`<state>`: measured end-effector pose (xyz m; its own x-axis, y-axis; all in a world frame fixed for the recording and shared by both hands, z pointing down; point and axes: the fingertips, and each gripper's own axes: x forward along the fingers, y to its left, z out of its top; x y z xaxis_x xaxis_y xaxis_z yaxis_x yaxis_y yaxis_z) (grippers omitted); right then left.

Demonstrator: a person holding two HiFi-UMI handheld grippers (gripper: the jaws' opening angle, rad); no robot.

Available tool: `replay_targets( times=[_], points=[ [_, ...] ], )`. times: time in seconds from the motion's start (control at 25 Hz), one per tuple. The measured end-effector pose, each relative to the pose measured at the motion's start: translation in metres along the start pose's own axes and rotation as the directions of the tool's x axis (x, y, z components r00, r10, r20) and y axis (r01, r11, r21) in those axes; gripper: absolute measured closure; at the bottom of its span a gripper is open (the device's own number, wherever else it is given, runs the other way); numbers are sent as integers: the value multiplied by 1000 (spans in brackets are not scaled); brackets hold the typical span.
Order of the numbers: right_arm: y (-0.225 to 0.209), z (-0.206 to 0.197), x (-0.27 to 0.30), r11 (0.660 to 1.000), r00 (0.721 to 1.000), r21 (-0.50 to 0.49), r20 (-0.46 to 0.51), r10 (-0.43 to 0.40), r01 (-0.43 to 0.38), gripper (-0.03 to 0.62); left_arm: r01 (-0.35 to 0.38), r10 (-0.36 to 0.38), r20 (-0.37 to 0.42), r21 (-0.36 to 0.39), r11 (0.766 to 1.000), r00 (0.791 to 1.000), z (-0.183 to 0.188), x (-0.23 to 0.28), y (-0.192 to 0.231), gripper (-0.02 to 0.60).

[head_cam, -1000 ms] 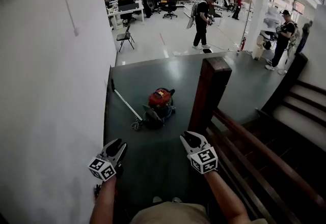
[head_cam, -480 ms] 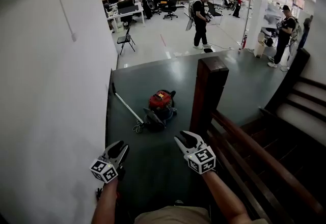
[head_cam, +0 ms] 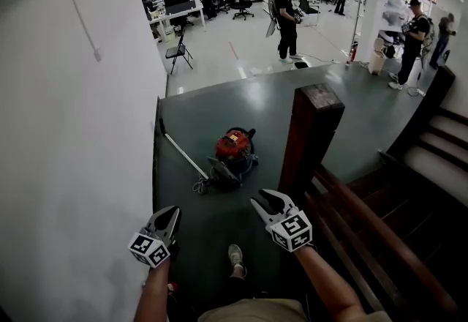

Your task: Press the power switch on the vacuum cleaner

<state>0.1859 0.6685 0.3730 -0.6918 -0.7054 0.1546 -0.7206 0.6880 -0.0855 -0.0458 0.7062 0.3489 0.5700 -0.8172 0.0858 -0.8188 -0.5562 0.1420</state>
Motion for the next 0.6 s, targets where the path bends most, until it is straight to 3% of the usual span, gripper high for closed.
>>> replay_targets(
  times=[0.4, 0.6],
  points=[
    [-66, 28, 136, 998, 997, -29, -51, -60, 58, 483, 55, -55, -8, 34, 998, 998, 31, 103, 132, 577],
    [-93, 30, 192, 995, 994, -27, -55, -95, 94, 484, 61, -61, -2, 15, 998, 998, 29, 143, 194, 577]
  ],
)
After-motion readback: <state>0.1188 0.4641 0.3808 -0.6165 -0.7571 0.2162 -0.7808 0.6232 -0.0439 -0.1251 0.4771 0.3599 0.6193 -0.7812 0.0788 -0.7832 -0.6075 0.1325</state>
